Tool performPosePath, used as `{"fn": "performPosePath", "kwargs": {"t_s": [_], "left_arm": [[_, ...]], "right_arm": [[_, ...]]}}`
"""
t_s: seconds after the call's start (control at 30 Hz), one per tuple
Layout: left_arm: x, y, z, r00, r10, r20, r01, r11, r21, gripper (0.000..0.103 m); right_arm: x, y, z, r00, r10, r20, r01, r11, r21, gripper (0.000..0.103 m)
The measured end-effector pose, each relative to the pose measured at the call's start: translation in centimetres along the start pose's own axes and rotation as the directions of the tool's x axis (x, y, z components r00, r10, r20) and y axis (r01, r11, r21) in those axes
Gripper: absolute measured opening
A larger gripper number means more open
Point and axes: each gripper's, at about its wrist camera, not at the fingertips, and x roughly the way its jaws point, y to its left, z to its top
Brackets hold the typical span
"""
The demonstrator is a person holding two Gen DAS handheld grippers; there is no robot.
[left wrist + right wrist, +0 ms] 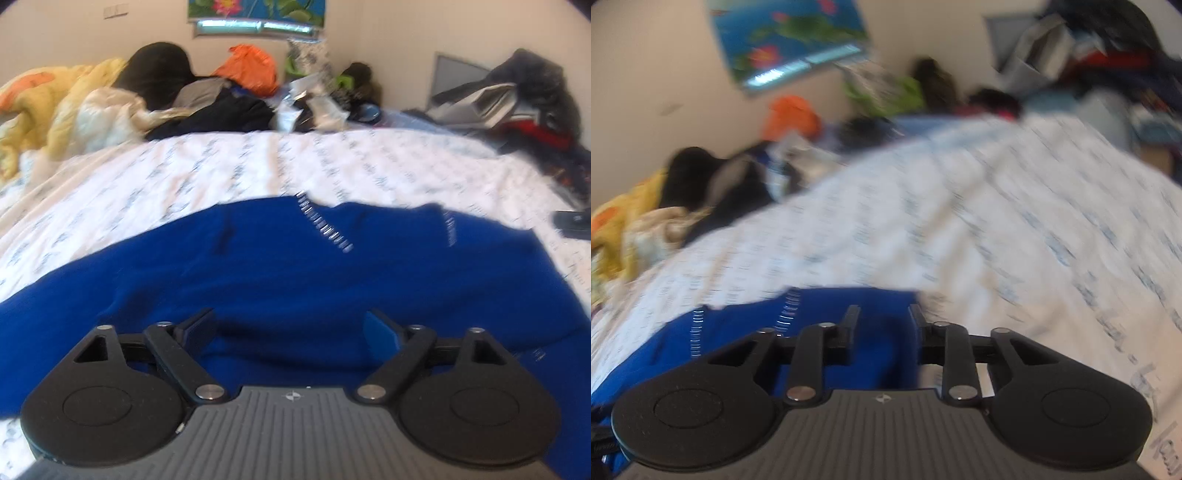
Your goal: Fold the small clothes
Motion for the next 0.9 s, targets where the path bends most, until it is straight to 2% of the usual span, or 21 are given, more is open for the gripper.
{"fn": "performPosePath", "kwargs": {"t_s": [0.07,0.13,0.17,0.2,0.23,0.27,0.33,0.4,0.43,0.5,0.53,0.57,0.6,0.63,0.67,0.73,0.77,0.8,0.83,0.87,0.9], "left_arm": [[2.1,-0.2,0.2,0.997,-0.02,-0.073,0.019,1.0,-0.021,0.095],[3.1,-0.5,-0.1,0.999,0.017,-0.042,-0.017,1.0,0.023,0.103],[3.2,-0.6,-0.2,0.999,0.016,-0.035,-0.015,1.0,0.027,0.103],[3.0,-0.3,-0.2,0.999,0.004,-0.041,-0.003,1.0,0.018,0.102],[2.7,0.1,-0.2,0.999,-0.007,-0.044,0.007,1.0,0.007,0.099],[1.9,0.7,-0.3,0.999,-0.01,-0.035,0.01,1.0,-0.015,0.092],[-0.7,2.6,-0.8,0.999,-0.042,-0.003,0.042,0.994,-0.097,0.092],[-4.4,5.8,-2.0,0.996,-0.035,0.084,0.052,0.976,-0.21,0.099],[-6.3,7.6,-2.8,0.991,-0.006,0.132,0.042,0.962,-0.27,0.102],[-9.9,12.0,-4.9,0.976,0.089,0.198,-0.002,0.915,-0.403,0.102],[-11.3,14.4,-5.9,0.968,0.143,0.207,-0.03,0.882,-0.47,0.103],[-12.6,17.0,-7.0,0.959,0.207,0.194,-0.071,0.836,-0.544,0.102],[-13.7,19.7,-8.1,0.947,0.271,0.172,-0.108,0.774,-0.624,0.102],[-14.7,22.4,-9.3,0.936,0.323,0.143,-0.134,0.701,-0.701,0.102],[-15.5,25.1,-10.5,0.923,0.371,0.103,-0.159,0.61,-0.776,0.1],[-16.9,29.9,-12.9,0.901,0.433,0.022,-0.174,0.407,-0.897,0.099],[-17.4,31.9,-14.1,0.902,0.432,0.009,-0.143,0.318,-0.937,0.099],[-17.8,33.5,-15.0,0.904,0.426,0.034,-0.086,0.26,-0.962,0.097],[-18.2,34.7,-15.4,0.901,0.429,0.071,-0.034,0.232,-0.972,0.097],[-18.0,35.6,-15.4,0.906,0.414,0.091,-0.006,0.226,-0.974,0.097],[-17.6,36.2,-15.1,0.91,0.4,0.111,0.014,0.237,-0.971,0.096]], "right_arm": [[1.5,2.5,-0.5,0.996,0.053,-0.074,-0.059,0.995,-0.081,0.063],[4.1,4.0,-2.0,0.988,0.01,-0.156,-0.036,0.985,-0.168,0.063],[5.4,4.2,-3.1,0.982,-0.055,-0.182,0.013,0.975,-0.222,0.063],[5.4,4.4,-4.2,0.992,-0.086,-0.092,0.052,0.947,-0.316,0.075],[5.5,4.0,-5.1,0.995,-0.087,-0.039,0.068,0.937,-0.343,0.077],[5.4,3.2,-5.1,0.997,-0.065,-0.043,0.049,0.953,-0.298,0.077],[5.3,3.1,-5.5,0.997,-0.065,-0.042,0.05,0.951,-0.305,0.077],[5.2,3.3,-5.8,0.997,-0.074,-0.038,0.058,0.946,-0.319,0.077],[5.3,3.4,-5.7,0.997,-0.07,-0.04,0.054,0.948,-0.313,0.077],[5.2,3.3,-5.7,0.997,-0.072,-0.039,0.056,0.947,-0.315,0.078],[5.1,3.2,-5.7,0.996,-0.074,-0.038,0.058,0.946,-0.318,0.078],[5.1,3.2,-5.6,0.996,-0.075,-0.039,0.059,0.947,-0.317,0.078],[5.2,3.4,-5.3,0.996,-0.077,-0.04,0.06,0.946,-0.318,0.078],[5.1,3.4,-5.3,0.996,-0.077,-0.039,0.06,0.946,-0.319,0.078],[5.1,3.3,-5.4,0.996,-0.076,-0.039,0.06,0.946,-0.318,0.078],[5.0,3.2,-5.5,0.996,-0.076,-0.039,0.06,0.946,-0.318,0.078],[5.0,3.1,-5.6,0.996,-0.077,-0.039,0.06,0.947,-0.317,0.078],[5.3,3.4,-5.3,0.996,-0.079,-0.039,0.063,0.946,-0.318,0.078],[5.3,3.5,-5.3,0.996,-0.082,-0.038,0.065,0.946,-0.318,0.078],[5.4,3.6,-5.2,0.996,-0.084,-0.038,0.067,0.946,-0.318,0.078],[5.3,3.7,-5.2,0.996,-0.085,-0.037,0.069,0.946,-0.318,0.078]]}}
